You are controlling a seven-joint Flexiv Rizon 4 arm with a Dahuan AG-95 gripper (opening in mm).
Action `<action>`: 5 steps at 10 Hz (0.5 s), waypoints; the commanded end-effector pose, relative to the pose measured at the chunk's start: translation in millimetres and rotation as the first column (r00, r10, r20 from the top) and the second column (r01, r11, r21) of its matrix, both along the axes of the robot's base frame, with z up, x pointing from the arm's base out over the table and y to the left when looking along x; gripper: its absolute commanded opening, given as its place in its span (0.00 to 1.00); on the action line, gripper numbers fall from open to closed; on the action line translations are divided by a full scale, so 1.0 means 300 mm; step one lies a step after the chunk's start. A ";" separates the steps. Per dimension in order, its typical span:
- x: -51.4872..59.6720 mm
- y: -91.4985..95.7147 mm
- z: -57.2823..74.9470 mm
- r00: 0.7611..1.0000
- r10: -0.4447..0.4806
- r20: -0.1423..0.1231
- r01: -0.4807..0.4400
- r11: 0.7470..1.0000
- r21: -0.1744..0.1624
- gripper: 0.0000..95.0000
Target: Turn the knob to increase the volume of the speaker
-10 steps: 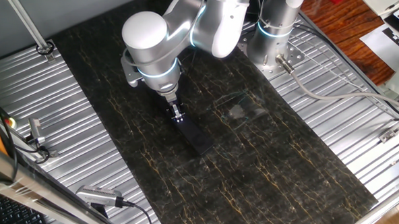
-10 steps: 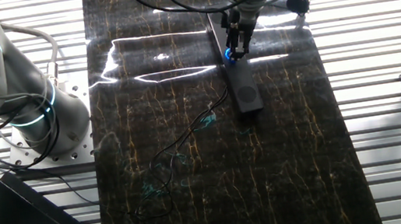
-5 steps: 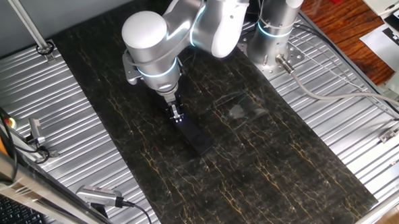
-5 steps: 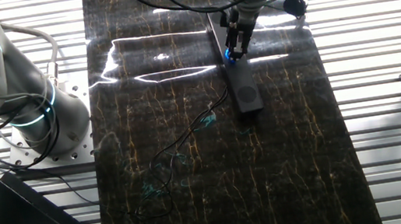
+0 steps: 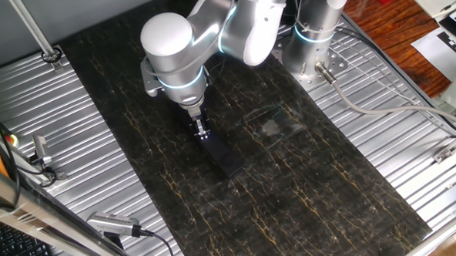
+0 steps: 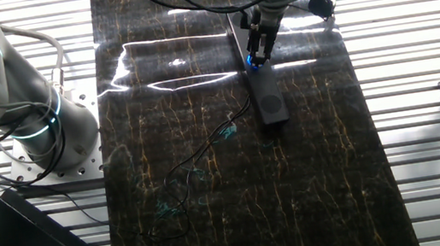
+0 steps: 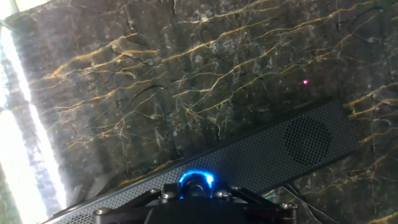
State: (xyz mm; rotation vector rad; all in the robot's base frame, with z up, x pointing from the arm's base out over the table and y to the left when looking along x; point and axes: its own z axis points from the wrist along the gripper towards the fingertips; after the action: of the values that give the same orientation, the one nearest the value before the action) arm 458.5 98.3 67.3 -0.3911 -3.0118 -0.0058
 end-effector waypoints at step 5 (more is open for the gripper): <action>0.000 -0.001 -0.001 1.000 0.012 0.000 -0.012 1.000 0.002 0.20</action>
State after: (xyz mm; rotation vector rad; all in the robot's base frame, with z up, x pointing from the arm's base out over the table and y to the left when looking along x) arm 458.1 98.3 67.2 -0.3744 -3.0132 -0.0092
